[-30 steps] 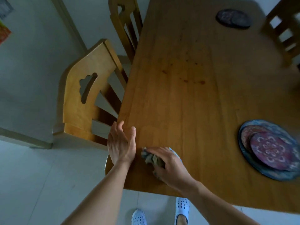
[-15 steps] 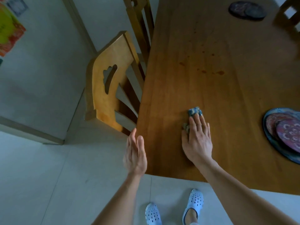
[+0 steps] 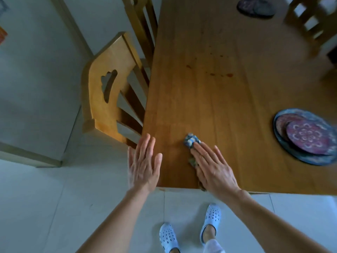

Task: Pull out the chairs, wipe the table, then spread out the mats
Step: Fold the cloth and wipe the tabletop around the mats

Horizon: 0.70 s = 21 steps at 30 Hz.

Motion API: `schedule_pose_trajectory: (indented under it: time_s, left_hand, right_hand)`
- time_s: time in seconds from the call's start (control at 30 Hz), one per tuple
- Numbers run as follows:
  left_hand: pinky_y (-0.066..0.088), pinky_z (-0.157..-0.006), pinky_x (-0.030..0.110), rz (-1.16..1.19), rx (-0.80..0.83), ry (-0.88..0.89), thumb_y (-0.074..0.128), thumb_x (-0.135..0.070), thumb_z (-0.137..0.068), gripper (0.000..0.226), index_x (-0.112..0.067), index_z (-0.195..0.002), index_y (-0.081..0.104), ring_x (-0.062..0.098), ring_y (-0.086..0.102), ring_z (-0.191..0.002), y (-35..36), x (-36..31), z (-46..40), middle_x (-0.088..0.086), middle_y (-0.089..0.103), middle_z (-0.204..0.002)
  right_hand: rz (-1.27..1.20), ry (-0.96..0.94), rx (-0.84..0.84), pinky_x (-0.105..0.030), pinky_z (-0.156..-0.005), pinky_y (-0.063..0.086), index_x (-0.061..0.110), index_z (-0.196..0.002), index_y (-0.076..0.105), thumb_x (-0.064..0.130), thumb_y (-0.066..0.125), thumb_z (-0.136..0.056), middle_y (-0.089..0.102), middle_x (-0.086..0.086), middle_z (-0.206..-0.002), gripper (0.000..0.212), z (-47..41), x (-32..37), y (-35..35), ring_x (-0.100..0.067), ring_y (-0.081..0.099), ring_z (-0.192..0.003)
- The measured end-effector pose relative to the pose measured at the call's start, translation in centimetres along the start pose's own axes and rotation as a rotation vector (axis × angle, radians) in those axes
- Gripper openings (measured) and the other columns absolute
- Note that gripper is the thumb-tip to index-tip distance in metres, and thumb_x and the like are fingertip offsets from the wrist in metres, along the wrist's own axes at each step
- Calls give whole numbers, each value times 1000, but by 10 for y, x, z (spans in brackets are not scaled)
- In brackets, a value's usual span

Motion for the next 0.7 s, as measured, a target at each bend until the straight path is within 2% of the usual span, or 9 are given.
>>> schedule_pose_trajectory:
  time_s: [0.07,0.13,0.2,0.3,0.4,0.47,0.53,0.6,0.7]
  left_hand:
    - [-2,-122,41,-82,92,135,5,-56,-98,66,-26,-153,27,8,2,-150,4,-16,-7,-8,16,-162]
    - [-8,-121,38,-151,155,171,0,-59,-95,68,-29,-154,14,9,-7,-150,9,-28,-14,-9,6,-163]
    - [-13,-120,37,-225,189,164,-5,-62,-92,69,-30,-153,-1,11,-15,-148,13,-32,-19,-9,-8,-161]
    - [-17,-117,36,-268,208,157,-4,-64,-92,68,-30,-151,-9,13,-19,-147,13,-31,-18,-8,-14,-160]
    - [-16,-116,36,-266,233,151,-10,-66,-90,71,-31,-151,-13,13,-21,-147,12,-31,-18,-10,-17,-161]
    - [-7,-120,35,-259,237,148,-10,-68,-88,77,-31,-155,-2,13,-12,-149,8,-32,-20,-11,-9,-163]
    - [9,-119,35,-252,221,122,-1,-64,-89,74,-34,-153,19,12,8,-149,-1,-32,-23,-13,10,-163]
    - [22,-113,36,-237,187,88,11,-59,-93,62,-35,-145,37,13,29,-140,-6,-37,-31,-15,29,-155]
    - [29,-108,36,-186,134,6,32,-51,-97,46,-30,-134,50,15,42,-125,-7,-51,-51,-12,45,-140]
  right_hand:
    - [21,180,-39,-47,-120,20,12,-148,40,34,24,-101,35,-5,-156,54,3,-36,-11,-22,27,-146]
    - [47,332,-70,-46,-121,17,8,-149,37,36,22,-100,33,-10,-157,58,-3,-63,-20,-24,25,-147]
    - [32,480,-100,-42,-123,9,8,-152,29,34,21,-101,22,-10,-161,58,-20,-77,-25,-24,14,-150]
    - [-59,675,-88,-37,-122,-4,11,-156,12,29,22,-104,1,-5,-165,56,-60,-70,-24,-20,-7,-151]
    - [-56,508,-81,-36,-122,-7,14,-156,11,25,25,-103,-2,-2,-165,56,-80,-32,-20,-17,-10,-150]
    - [-5,277,-56,-37,-122,-3,15,-155,18,26,25,-103,6,0,-163,54,-66,-4,-15,-18,-4,-150]
    - [53,150,-25,-38,-122,5,13,-150,35,32,21,-102,25,-3,-159,53,-38,7,-11,-21,14,-149]
    - [93,183,39,-38,-120,8,7,-142,48,34,13,-104,41,-11,-151,59,-15,-8,-10,-27,28,-143]
    - [131,349,63,-39,-118,6,-2,-138,50,34,13,-104,45,-22,-146,62,-4,-41,-13,-35,34,-139]
Point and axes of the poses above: each hand's wrist, its own z-axis away from the middle knuckle, its own y-axis out of the palm, x = y × z, the point moved 2 cm from there along -z, towards the middle knuckle
